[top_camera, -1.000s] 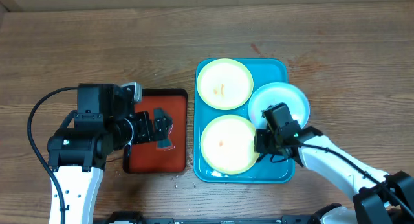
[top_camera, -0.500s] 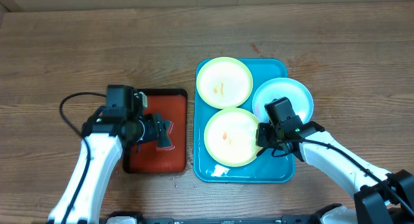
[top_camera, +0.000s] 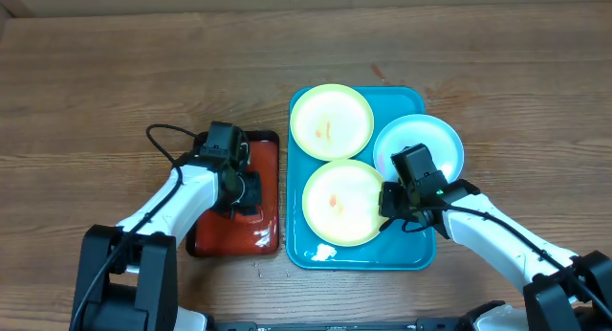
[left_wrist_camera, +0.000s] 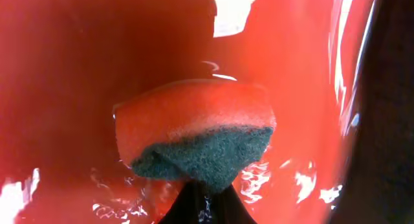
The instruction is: Clean dirty plates on tray and stack at the side
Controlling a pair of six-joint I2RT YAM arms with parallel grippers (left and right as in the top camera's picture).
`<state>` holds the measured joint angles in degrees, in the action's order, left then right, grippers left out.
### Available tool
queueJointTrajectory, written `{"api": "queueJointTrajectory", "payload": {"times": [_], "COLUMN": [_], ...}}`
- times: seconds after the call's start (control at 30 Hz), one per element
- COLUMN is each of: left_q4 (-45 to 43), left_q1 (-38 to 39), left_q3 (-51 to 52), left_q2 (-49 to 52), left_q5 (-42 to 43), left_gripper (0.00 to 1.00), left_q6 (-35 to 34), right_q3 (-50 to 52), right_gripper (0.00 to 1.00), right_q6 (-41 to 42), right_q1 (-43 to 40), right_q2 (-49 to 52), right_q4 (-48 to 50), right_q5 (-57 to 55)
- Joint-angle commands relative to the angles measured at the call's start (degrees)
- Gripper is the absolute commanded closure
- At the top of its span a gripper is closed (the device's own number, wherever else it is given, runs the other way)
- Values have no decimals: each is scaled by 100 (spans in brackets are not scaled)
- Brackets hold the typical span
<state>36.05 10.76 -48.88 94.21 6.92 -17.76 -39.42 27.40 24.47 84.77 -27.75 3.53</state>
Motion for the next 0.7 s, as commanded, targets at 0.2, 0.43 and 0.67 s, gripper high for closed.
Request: {"api": "queueJointTrajectory", "payload": {"times": [0.2, 0.43, 0.67], "left_q4": [1261, 1193, 549], "left_q1": [-28, 11, 151], "left_q3": [-1025, -831, -299], "left_q2": [-282, -140, 461], "left_q5": [-140, -247, -221], "left_gripper": [79, 55, 79], "left_q6": [-238, -153, -179], "right_q3": [-153, -153, -153], "right_gripper": [96, 96, 95], "right_q6": [68, 70, 70], "right_q1": [-33, -33, -33], "right_q2": [11, 11, 11], "right_q4": [2, 4, 4], "right_q5": [-243, -240, -243]}}
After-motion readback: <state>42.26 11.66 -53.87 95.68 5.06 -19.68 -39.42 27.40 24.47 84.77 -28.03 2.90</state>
